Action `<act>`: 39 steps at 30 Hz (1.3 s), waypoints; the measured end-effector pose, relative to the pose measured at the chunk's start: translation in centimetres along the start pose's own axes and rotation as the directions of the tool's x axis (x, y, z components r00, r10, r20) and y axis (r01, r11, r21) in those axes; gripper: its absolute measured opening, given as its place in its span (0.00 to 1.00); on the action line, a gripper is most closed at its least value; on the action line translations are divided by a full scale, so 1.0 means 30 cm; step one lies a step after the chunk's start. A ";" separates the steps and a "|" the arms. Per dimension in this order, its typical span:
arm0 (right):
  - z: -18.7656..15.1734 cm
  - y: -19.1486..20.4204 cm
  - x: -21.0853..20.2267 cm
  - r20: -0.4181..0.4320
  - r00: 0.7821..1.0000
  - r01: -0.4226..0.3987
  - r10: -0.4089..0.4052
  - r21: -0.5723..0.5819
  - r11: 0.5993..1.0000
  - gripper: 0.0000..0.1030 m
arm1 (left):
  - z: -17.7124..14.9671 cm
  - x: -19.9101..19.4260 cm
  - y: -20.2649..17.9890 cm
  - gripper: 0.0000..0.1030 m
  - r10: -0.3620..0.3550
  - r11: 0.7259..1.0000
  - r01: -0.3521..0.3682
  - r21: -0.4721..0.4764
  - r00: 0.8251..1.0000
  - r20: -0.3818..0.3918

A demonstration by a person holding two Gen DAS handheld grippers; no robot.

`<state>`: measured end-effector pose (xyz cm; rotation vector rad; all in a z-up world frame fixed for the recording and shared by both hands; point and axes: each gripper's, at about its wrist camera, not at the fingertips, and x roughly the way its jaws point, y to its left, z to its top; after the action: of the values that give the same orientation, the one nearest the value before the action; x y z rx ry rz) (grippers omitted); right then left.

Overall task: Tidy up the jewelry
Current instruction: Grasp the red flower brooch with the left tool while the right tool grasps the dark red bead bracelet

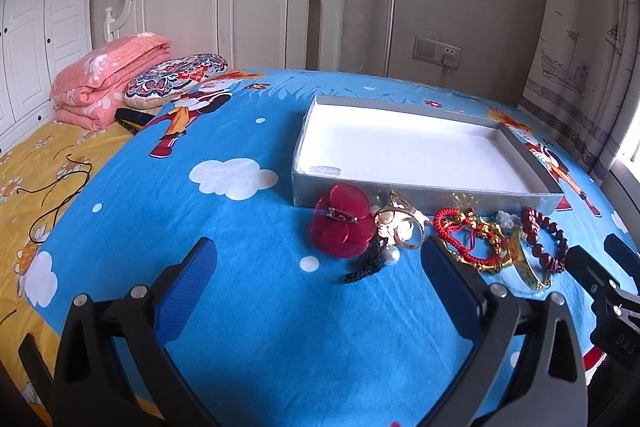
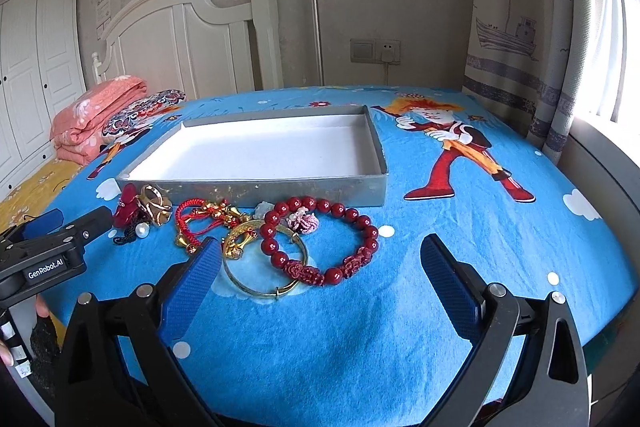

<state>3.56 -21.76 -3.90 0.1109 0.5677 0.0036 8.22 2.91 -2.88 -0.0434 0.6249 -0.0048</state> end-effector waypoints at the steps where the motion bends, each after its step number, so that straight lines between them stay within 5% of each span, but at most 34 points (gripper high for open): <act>1: 0.006 -0.003 0.005 -0.003 1.000 -0.010 0.010 0.010 1.000 0.91 | 0.010 0.008 0.000 0.96 0.003 1.000 -0.003 0.000 1.000 0.000; 14: 0.035 0.005 0.053 -0.016 1.000 0.003 -0.003 -0.002 1.000 0.88 | 0.074 0.138 -0.003 0.80 0.023 1.000 -0.023 0.001 0.994 -0.105; 23: 0.006 0.011 0.084 -0.072 0.997 -0.036 0.034 -0.017 0.999 0.69 | 0.043 0.170 -0.002 0.35 -0.007 1.000 0.005 -0.015 0.989 -0.146; 29: 0.007 0.063 0.085 -0.075 0.995 -0.073 0.067 -0.076 0.994 0.55 | 0.043 0.114 0.022 0.34 -0.003 0.999 0.000 -0.035 0.996 -0.094; 34: 0.001 0.100 0.124 -0.116 0.991 -0.074 0.061 -0.118 0.990 0.32 | 0.044 0.061 0.020 0.34 0.009 1.000 -0.009 -0.006 0.999 -0.048; 39: -0.016 0.116 0.148 -0.132 0.991 -0.043 0.021 -0.166 0.985 0.29 | 0.023 0.046 0.009 0.34 0.001 1.000 0.000 0.012 0.999 -0.046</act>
<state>7.13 -18.10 -6.31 -0.0453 0.6930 0.0908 9.76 3.17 -3.14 -0.0318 0.6712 -0.0090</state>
